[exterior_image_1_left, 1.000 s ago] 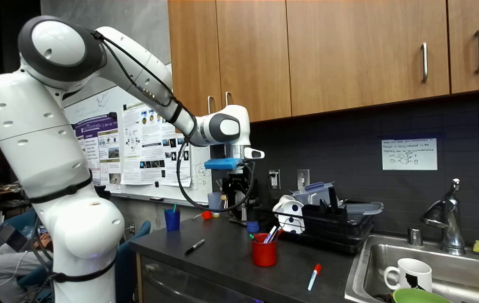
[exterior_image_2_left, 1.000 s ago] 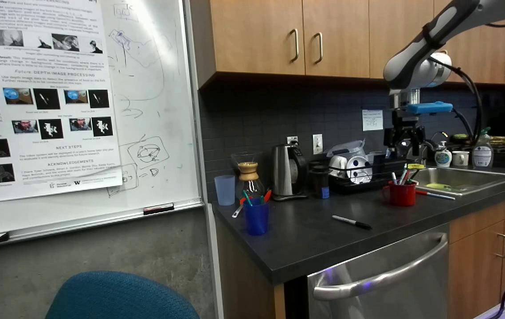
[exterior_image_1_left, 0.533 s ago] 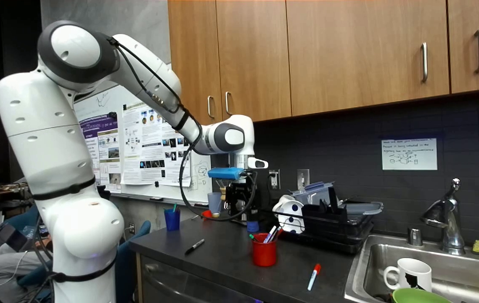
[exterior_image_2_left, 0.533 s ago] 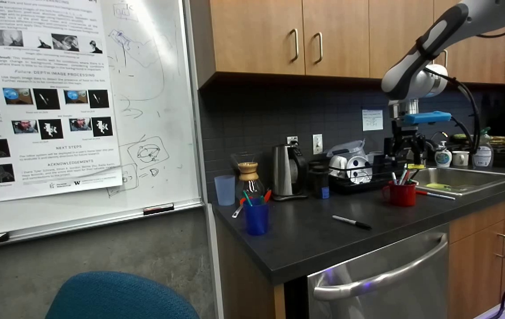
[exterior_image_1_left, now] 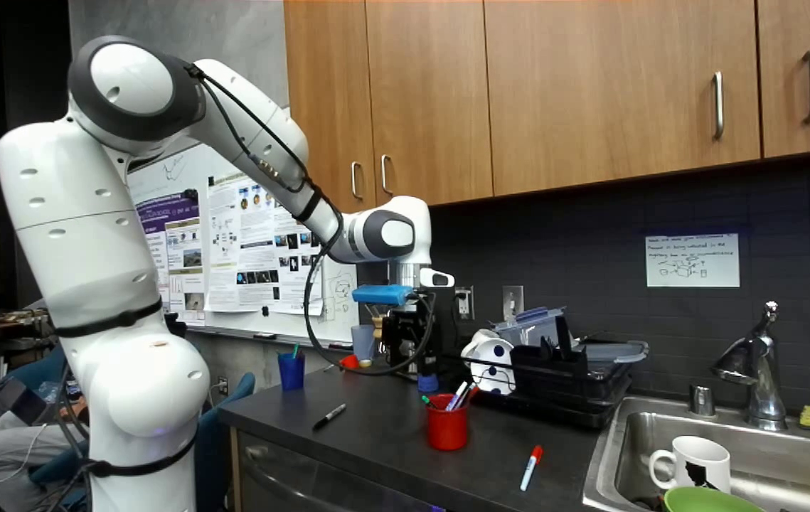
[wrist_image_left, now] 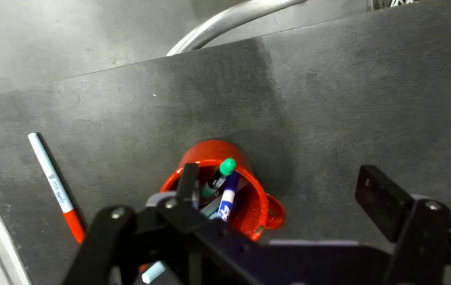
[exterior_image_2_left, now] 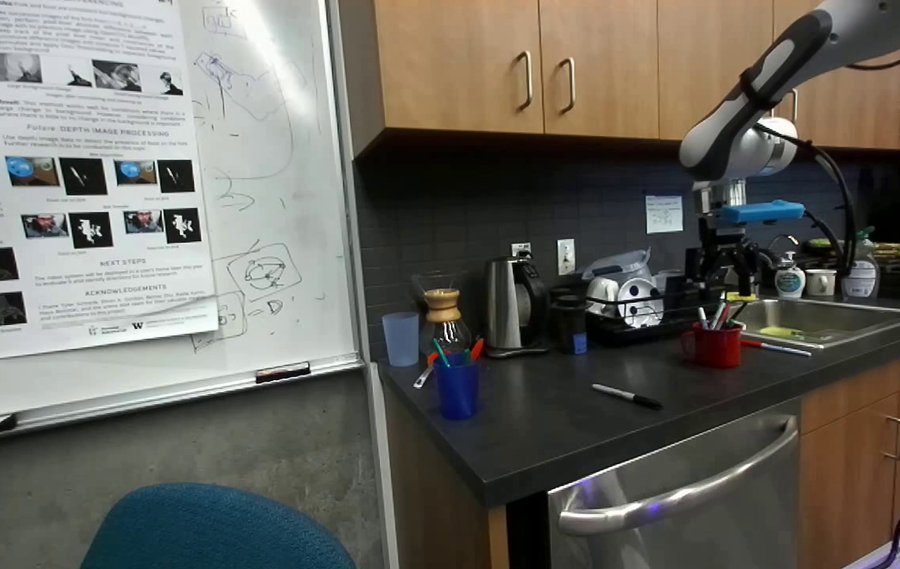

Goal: Remove one pen from the red mug and put it on the left side of the counter.

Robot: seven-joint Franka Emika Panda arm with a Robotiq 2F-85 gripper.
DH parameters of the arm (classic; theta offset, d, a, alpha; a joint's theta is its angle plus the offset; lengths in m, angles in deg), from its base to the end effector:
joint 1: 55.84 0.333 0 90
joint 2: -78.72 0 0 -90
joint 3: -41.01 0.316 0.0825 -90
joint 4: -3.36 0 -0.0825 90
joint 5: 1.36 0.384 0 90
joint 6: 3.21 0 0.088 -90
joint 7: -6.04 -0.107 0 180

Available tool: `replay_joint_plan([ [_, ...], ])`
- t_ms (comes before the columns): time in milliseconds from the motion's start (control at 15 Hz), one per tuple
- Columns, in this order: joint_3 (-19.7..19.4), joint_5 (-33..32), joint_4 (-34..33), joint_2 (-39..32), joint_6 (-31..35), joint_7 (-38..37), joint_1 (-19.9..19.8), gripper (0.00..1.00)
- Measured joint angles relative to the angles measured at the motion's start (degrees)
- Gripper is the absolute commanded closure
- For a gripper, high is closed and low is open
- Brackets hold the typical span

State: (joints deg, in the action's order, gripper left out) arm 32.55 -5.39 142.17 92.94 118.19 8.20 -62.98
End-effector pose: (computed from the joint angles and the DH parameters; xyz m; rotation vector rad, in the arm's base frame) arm 0.4300 -0.1237 0.3965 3.1122 -0.2976 -0.0943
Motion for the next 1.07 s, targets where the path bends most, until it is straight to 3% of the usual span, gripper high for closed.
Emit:
replay_joint_plan([
  [1067, -2.55, 4.55, -0.33, -5.87, -0.03, 5.24, -0.75, 0.0],
])
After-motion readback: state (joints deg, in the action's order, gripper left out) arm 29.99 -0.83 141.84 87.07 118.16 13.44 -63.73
